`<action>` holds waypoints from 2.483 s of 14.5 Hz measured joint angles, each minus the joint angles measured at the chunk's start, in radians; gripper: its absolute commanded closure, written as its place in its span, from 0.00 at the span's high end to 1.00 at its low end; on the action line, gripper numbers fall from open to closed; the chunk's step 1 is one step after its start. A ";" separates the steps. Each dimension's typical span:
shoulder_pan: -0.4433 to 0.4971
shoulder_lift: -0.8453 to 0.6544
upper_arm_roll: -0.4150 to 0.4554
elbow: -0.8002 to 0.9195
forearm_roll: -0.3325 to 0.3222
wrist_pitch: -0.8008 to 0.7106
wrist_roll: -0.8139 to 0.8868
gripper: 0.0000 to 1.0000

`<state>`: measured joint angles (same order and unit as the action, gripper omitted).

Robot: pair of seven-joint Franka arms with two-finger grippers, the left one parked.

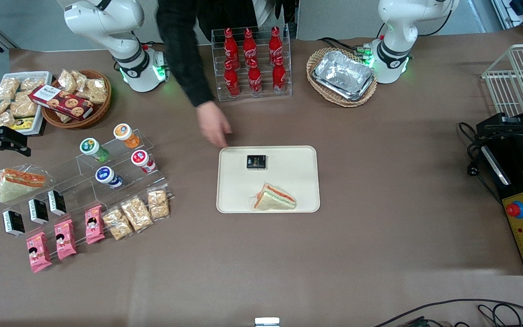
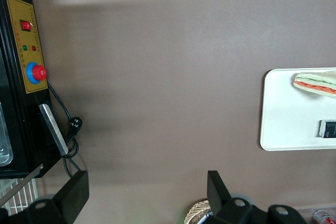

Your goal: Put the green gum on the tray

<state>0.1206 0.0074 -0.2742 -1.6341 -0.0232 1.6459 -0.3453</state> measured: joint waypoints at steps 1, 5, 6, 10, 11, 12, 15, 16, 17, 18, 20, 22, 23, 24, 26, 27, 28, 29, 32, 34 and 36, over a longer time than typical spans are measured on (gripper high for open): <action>0.000 -0.002 -0.001 0.002 0.000 -0.002 0.003 1.00; -0.005 -0.008 -0.008 0.007 0.000 -0.004 0.007 1.00; -0.005 -0.008 -0.010 0.007 0.000 -0.004 0.007 1.00; -0.012 -0.008 -0.012 0.007 0.001 -0.009 0.008 1.00; -0.012 -0.008 -0.012 0.007 0.001 -0.011 0.008 1.00; -0.012 -0.008 -0.012 0.007 0.001 -0.012 0.008 1.00; -0.013 -0.008 -0.012 0.007 0.001 -0.017 0.008 1.00; -0.013 -0.008 -0.015 0.007 0.003 -0.024 0.008 1.00; -0.013 -0.008 -0.020 0.006 0.005 -0.031 0.008 1.00; -0.014 -0.013 -0.024 0.002 0.008 -0.036 0.008 1.00; -0.016 -0.057 -0.028 -0.051 0.024 -0.038 0.035 1.00; -0.016 -0.159 -0.022 -0.165 0.035 -0.034 0.126 1.00; -0.016 -0.222 -0.008 -0.233 0.035 -0.027 0.166 1.00; -0.016 -0.286 0.014 -0.301 0.035 -0.020 0.199 1.00; -0.015 -0.391 0.057 -0.413 0.035 -0.005 0.245 1.00; -0.015 -0.422 0.069 -0.447 0.035 0.002 0.256 1.00; -0.015 -0.439 0.074 -0.470 0.035 0.008 0.262 1.00; -0.015 -0.444 0.075 -0.485 0.033 0.014 0.263 1.00; -0.015 -0.439 0.086 -0.552 0.003 0.080 0.263 1.00; -0.015 -0.433 0.093 -0.643 -0.005 0.181 0.263 1.00; -0.015 -0.409 0.093 -0.735 -0.006 0.292 0.263 1.00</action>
<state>0.1056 -0.4011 -0.1817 -2.3693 -0.0297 1.9381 -0.0821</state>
